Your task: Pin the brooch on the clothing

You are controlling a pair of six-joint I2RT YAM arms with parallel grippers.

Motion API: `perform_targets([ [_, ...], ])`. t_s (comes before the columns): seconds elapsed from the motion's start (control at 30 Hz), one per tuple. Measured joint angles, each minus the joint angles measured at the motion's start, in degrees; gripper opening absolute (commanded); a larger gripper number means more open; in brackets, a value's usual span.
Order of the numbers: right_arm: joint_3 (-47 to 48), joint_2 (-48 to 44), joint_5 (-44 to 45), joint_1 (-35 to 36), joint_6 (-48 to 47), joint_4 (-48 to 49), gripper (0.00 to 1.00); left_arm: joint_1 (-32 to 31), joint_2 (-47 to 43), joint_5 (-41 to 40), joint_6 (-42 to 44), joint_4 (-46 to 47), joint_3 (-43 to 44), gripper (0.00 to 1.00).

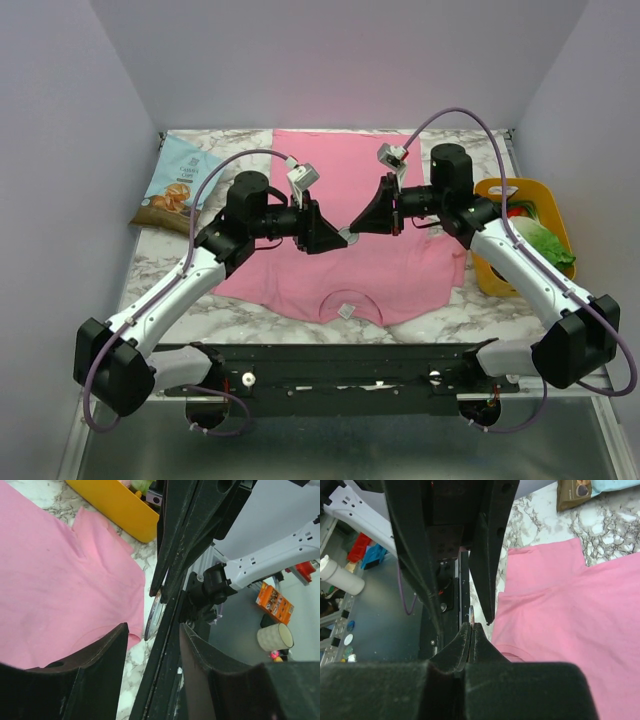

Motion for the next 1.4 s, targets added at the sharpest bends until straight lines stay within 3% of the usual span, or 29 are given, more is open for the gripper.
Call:
perform_targets([
  [0.17, 0.0, 0.0, 0.0, 0.0, -0.5, -0.6, 0.01, 0.0, 0.7, -0.7, 0.3, 0.2, 0.4, 0.38],
  [0.5, 0.0, 0.0, 0.0, 0.4, -1.7, -2.0, 0.01, 0.0, 0.8, -2.2, 1.0, 0.2, 0.4, 0.29],
  [0.53, 0.0, 0.0, 0.0, 0.4, -1.8, -2.2, 0.01, 0.0, 0.8, -2.2, 1.1, 0.3, 0.4, 0.25],
  [0.63, 0.0, 0.2, 0.0, 0.5, -2.2, -2.4, 0.01, 0.0, 0.9, -2.1, 1.2, 0.4, 0.4, 0.0],
  [0.73, 0.0, 0.7, 0.2, 0.4, -2.7, -2.7, 0.02, -0.3, 0.9, -1.7, 1.6, 0.3, 0.4, 0.0],
  [0.87, 0.0, 0.7, 0.7, 0.4, -3.1, -2.9, 0.2, -0.3, 1.0, -1.6, 1.5, 0.2, 0.4, 0.0],
  [0.9, 0.0, 0.7, 1.4, 0.4, -3.0, -2.8, 0.34, -0.3, 1.0, -2.1, 1.5, 0.2, 0.4, 0.0],
  [1.0, -0.5, -1.0, 5.5, 0.7, -1.3, -2.0, 0.61, -0.3, 0.2, -4.0, 0.6, 1.8, -0.3, 0.0],
  [1.1, -4.6, -6.9, 10.1, 0.9, 2.8, 2.2, 0.75, -0.3, -2.8, -6.7, -2.4, 7.0, -3.7, 0.0],
  [1.27, -12.2, -17.1, 15.0, 0.9, 10.6, 15.4, 0.75, -1.0, -9.3, -11.9, -10.5, 22.1, -12.9, 0.0],
  [1.4, -12.8, -15.1, 15.0, 1.2, 15.5, 23.2, 0.71, -2.4, -11.1, -15.6, -14.3, 29.4, -15.2, 0.0],
])
